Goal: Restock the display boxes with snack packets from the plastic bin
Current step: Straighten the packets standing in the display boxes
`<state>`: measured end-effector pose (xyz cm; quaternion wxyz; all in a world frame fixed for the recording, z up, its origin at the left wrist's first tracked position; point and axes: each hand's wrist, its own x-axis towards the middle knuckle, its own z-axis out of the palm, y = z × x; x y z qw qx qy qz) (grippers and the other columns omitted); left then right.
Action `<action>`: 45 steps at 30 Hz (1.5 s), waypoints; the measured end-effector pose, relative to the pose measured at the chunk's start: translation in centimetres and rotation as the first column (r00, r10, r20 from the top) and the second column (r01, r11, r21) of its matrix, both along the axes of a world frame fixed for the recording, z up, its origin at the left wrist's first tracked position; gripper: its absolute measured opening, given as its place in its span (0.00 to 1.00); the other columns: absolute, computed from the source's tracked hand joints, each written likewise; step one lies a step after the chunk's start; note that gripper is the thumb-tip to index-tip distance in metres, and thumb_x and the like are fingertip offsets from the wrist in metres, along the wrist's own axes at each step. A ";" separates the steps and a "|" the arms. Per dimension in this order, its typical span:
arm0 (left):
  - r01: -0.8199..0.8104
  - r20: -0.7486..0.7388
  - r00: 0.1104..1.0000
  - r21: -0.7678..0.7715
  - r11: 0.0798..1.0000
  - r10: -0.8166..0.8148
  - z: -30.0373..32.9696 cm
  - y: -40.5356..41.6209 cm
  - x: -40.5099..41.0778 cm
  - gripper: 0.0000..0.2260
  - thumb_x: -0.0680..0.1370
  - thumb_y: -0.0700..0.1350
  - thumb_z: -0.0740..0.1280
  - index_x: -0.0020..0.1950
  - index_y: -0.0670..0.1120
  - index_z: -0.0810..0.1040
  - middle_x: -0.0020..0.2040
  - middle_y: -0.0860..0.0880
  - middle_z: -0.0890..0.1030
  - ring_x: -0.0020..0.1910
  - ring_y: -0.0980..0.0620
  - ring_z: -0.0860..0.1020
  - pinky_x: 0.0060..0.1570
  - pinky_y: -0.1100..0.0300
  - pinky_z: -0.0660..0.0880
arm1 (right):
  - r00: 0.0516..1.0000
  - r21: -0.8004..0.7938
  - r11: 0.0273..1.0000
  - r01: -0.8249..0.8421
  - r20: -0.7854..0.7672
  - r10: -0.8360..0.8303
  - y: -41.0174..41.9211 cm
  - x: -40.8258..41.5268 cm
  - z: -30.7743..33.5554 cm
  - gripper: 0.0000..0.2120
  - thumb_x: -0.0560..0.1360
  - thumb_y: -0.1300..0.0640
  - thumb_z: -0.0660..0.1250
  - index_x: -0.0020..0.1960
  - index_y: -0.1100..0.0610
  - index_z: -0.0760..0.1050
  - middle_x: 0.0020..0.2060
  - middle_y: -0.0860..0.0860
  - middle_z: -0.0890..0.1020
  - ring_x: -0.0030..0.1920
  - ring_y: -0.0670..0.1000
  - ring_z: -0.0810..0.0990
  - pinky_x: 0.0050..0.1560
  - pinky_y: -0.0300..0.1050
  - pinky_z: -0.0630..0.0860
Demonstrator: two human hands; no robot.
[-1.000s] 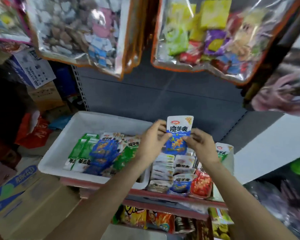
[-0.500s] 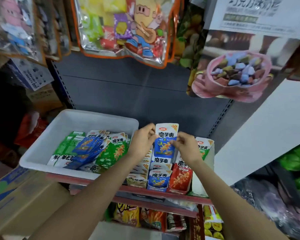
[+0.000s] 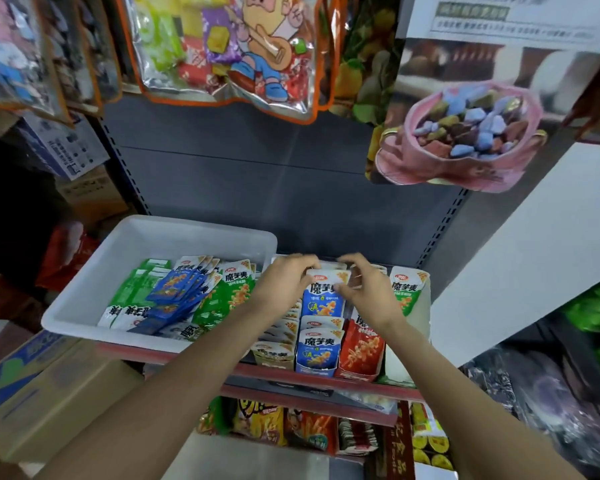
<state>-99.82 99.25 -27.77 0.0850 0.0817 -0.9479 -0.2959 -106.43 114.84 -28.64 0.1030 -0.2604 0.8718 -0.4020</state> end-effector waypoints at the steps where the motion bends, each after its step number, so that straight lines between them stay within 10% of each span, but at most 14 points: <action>1: 0.025 0.051 0.998 -0.043 0.999 -0.023 -0.1 0.1 0.0 0.04 0.77 0.41 0.66 0.51 0.47 0.78 0.46 0.48 0.80 0.44 0.50 0.78 0.43 0.56 0.74 | 1.000 -0.007 1.000 -0.012 -0.020 0.012 0.1 0.0 0.0 0.13 0.74 0.63 0.68 0.57 0.53 0.74 0.42 0.49 0.78 0.43 0.49 0.79 0.43 0.39 0.75; 8: 0.108 0.206 0.977 -0.297 0.949 -0.047 -2.8 0.5 0.3 0.08 0.78 0.47 0.65 0.56 0.53 0.78 0.54 0.53 0.79 0.58 0.50 0.69 0.55 0.55 0.60 | 0.977 0.358 0.914 -0.192 -0.019 0.212 -0.1 0.0 -1.6 0.05 0.74 0.63 0.67 0.48 0.58 0.79 0.45 0.54 0.82 0.43 0.49 0.76 0.43 0.37 0.68; 16: -0.119 -0.041 0.990 0.284 0.951 0.136 -1.2 -2.7 2.3 0.06 0.75 0.40 0.69 0.51 0.45 0.80 0.45 0.50 0.81 0.44 0.55 0.79 0.49 0.62 0.76 | 0.993 0.073 0.991 -0.112 -0.033 0.115 -2.9 1.1 0.2 0.09 0.75 0.64 0.65 0.53 0.57 0.79 0.45 0.49 0.80 0.44 0.45 0.77 0.43 0.23 0.68; 22: -0.343 0.050 0.939 0.245 0.907 0.341 -1.9 -9.7 6.4 0.07 0.78 0.38 0.62 0.53 0.42 0.78 0.44 0.49 0.80 0.43 0.53 0.76 0.40 0.65 0.69 | 0.971 0.051 0.970 -0.237 -0.014 0.238 -11.4 4.4 0.8 0.11 0.76 0.63 0.62 0.55 0.56 0.79 0.45 0.51 0.83 0.46 0.49 0.81 0.52 0.42 0.76; 28: -0.468 0.305 0.858 0.137 0.873 0.412 -4.1 -18.4 10.7 0.12 0.78 0.40 0.62 0.61 0.41 0.76 0.59 0.42 0.78 0.60 0.45 0.75 0.57 0.58 0.69 | 0.927 0.244 0.898 -0.366 0.015 0.374 -21.5 8.4 -2.5 0.14 0.75 0.63 0.62 0.59 0.58 0.76 0.56 0.57 0.79 0.55 0.57 0.78 0.58 0.48 0.73; 33: -0.442 0.433 0.835 0.161 0.883 0.339 -6.4 -23.6 11.5 0.09 0.77 0.40 0.63 0.51 0.36 0.78 0.49 0.35 0.80 0.50 0.37 0.79 0.48 0.47 0.75 | 0.889 0.395 0.797 -0.457 0.190 0.416 -27.0 10.0 -5.3 0.21 0.77 0.58 0.64 0.69 0.59 0.67 0.66 0.57 0.71 0.66 0.57 0.70 0.66 0.47 0.67; 39: -0.420 0.546 0.800 0.213 0.882 0.249 -6.7 -25.8 10.9 0.07 0.78 0.44 0.64 0.44 0.42 0.76 0.39 0.44 0.76 0.41 0.47 0.74 0.31 0.59 0.63 | 0.860 0.692 0.561 -0.455 0.179 0.477 -28.3 11.0 -6.7 0.24 0.82 0.48 0.50 0.76 0.53 0.54 0.76 0.49 0.55 0.76 0.52 0.54 0.74 0.51 0.55; 45: -0.538 0.569 0.728 0.128 0.833 0.383 -7.7 -25.7 10.1 0.17 0.76 0.47 0.69 0.32 0.44 0.67 0.37 0.47 0.74 0.47 0.45 0.79 0.36 0.59 0.68 | 0.883 0.680 0.600 -0.422 0.157 0.443 -26.6 12.2 -5.6 0.22 0.82 0.50 0.53 0.74 0.54 0.59 0.73 0.52 0.63 0.72 0.54 0.63 0.69 0.49 0.64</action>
